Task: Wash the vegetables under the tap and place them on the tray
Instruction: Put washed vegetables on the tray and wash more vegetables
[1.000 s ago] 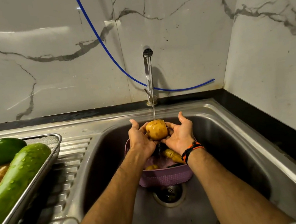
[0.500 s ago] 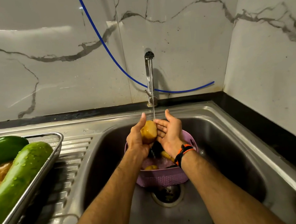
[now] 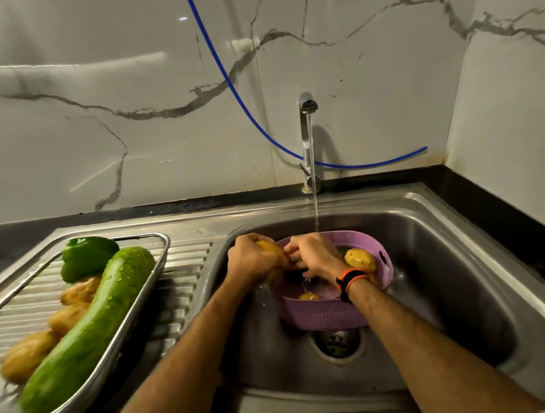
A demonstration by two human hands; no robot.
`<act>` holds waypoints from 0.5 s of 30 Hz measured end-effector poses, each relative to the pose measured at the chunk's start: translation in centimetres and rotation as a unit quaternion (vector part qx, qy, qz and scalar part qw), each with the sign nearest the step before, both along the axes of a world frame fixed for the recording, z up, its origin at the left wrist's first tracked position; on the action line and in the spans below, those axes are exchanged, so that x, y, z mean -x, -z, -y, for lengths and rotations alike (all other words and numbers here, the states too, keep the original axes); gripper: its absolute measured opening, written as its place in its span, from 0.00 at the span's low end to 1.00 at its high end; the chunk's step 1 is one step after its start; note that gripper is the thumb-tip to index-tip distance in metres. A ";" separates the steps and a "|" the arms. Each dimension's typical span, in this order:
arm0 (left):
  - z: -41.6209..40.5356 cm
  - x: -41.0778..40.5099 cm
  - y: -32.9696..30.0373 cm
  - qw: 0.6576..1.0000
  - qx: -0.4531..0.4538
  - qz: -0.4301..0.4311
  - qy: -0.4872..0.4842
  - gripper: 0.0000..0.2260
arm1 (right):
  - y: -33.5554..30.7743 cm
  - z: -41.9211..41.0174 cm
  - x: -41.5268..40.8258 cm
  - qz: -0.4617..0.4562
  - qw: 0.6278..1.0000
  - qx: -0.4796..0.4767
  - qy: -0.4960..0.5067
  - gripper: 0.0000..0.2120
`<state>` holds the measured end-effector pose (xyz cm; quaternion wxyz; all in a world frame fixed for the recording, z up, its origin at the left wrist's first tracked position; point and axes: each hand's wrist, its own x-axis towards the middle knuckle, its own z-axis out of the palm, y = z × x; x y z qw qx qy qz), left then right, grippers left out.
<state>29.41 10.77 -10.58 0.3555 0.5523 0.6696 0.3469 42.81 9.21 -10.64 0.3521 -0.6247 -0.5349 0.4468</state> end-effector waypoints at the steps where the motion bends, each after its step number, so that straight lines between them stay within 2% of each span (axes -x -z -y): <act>1: 0.4 0.4 -0.1 0.998 -0.010 -0.062 0.007 0.20 | 0.2 0.0 0.3 0.079 0.996 0.000 -0.038 0.15; 3: 1.5 0.9 -0.2 0.987 -0.035 -0.157 0.027 0.17 | 0.7 0.5 0.8 0.194 0.978 -0.010 -0.075 0.16; 5: 2.7 1.7 -0.2 0.971 -0.038 -0.229 0.056 0.17 | 1.4 1.1 1.1 0.258 0.958 0.010 -0.125 0.20; 7: 3.7 2.1 0.1 0.954 -0.023 -0.285 0.086 0.20 | 2.0 1.4 1.1 0.294 0.943 0.021 -0.158 0.19; 10: 5.1 2.4 0.6 0.939 0.014 -0.324 0.114 0.26 | 2.1 1.8 1.4 0.326 0.928 0.017 -0.179 0.18; 12: 5.6 2.5 0.0 0.934 0.006 -0.334 0.128 0.25 | 2.0 2.1 1.3 0.344 0.920 0.003 -0.187 0.19; 15: 5.6 2.8 -3.0 0.936 -0.092 -0.317 0.121 0.19 | 2.0 2.0 1.2 0.356 0.913 -0.009 -0.200 0.19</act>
